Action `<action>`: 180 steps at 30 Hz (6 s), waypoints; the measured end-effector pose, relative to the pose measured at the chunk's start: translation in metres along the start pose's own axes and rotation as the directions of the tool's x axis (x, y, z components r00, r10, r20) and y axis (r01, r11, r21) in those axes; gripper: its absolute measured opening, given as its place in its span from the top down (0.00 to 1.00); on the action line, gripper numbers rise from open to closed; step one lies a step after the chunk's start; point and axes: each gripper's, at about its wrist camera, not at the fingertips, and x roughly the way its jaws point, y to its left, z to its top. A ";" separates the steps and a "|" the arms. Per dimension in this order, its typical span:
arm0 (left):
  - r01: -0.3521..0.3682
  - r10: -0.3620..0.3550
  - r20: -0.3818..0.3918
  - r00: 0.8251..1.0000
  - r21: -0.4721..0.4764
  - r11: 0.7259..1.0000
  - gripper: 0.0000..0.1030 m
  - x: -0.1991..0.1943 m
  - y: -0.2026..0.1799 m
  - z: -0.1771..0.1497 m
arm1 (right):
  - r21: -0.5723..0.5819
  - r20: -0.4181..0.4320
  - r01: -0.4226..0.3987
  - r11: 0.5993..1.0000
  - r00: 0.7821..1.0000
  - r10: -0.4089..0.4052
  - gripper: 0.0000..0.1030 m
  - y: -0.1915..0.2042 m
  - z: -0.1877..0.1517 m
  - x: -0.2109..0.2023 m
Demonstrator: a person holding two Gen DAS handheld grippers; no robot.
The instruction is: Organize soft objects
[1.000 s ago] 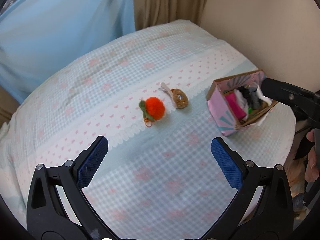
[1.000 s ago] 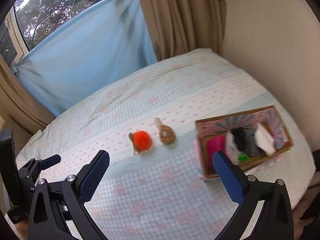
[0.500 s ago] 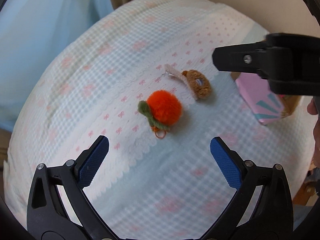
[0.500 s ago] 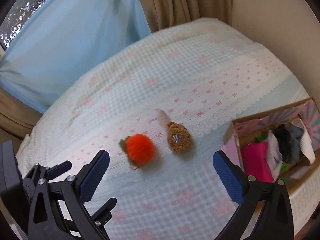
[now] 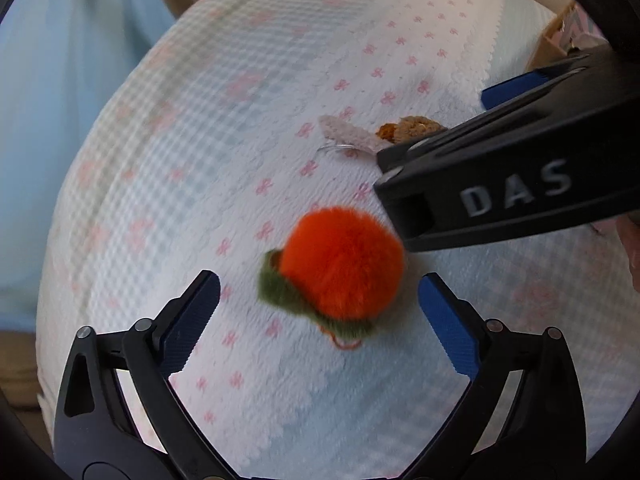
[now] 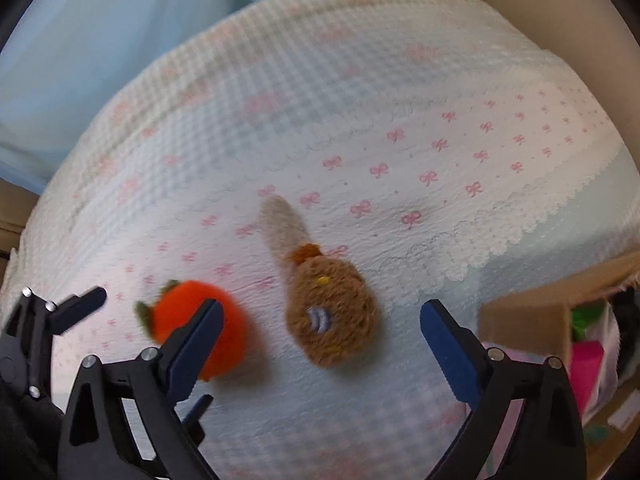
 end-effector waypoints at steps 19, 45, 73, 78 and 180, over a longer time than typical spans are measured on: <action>0.121 -0.120 -0.069 0.990 0.003 0.993 0.68 0.047 -0.003 0.002 | -0.080 -0.079 0.019 0.997 0.997 -0.025 0.63 0.001 -0.001 0.039; 0.070 -0.036 0.126 0.991 -0.278 0.958 0.69 -0.162 0.027 -0.005 | -0.068 0.166 -0.057 0.996 0.984 0.068 0.63 0.023 -0.019 -0.152; 0.162 -0.070 0.333 0.940 -0.256 0.953 0.69 -0.330 -0.133 0.033 | 0.109 0.344 -0.041 0.993 0.939 0.001 0.63 -0.120 -0.126 -0.352; 0.162 -0.064 0.314 0.947 -0.297 0.941 0.69 -0.320 -0.164 0.059 | 0.108 0.327 -0.032 0.994 0.945 -0.005 0.63 -0.178 -0.121 -0.356; 0.075 0.295 0.616 0.731 -0.501 0.862 0.00 -0.551 -0.149 -0.084 | 0.042 0.734 0.171 0.984 0.663 -0.146 0.01 -0.076 -0.228 -0.543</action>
